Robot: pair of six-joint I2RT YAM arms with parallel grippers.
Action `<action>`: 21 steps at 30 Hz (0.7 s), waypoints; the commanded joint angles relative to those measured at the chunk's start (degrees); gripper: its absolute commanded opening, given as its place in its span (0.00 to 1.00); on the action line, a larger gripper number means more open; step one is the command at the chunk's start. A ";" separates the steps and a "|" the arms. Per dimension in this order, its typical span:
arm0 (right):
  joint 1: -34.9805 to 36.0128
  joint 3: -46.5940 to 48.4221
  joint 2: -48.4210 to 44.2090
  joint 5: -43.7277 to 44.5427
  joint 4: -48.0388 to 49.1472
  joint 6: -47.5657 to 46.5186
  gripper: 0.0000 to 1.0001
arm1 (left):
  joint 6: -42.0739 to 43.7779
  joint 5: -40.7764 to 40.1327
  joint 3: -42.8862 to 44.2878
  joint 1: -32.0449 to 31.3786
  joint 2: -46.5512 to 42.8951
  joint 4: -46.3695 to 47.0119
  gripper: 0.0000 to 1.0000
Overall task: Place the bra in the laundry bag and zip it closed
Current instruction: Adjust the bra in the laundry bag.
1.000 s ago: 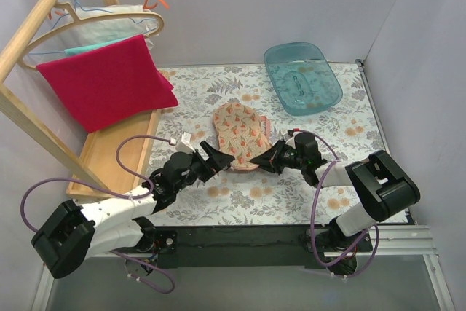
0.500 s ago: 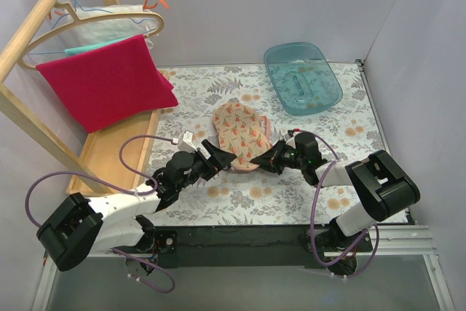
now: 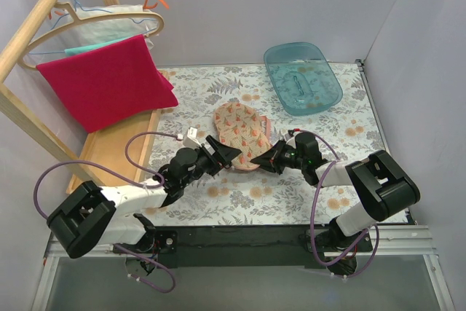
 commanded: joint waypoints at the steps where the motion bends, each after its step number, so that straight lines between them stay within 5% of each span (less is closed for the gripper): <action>1: -0.08 0.48 -0.23 -0.80 2.07 -0.76 0.15 | -0.42 1.39 2.53 0.17 1.81 4.45 0.79; 13: 2.46 -0.31 0.65 -2.12 1.72 -0.85 0.25 | -1.21 6.83 8.77 0.17 16.83 11.12 0.79; 21: 3.08 -0.05 1.61 -5.45 -0.22 -3.05 0.25 | 0.45 9.38 10.88 0.79 20.00 11.74 0.66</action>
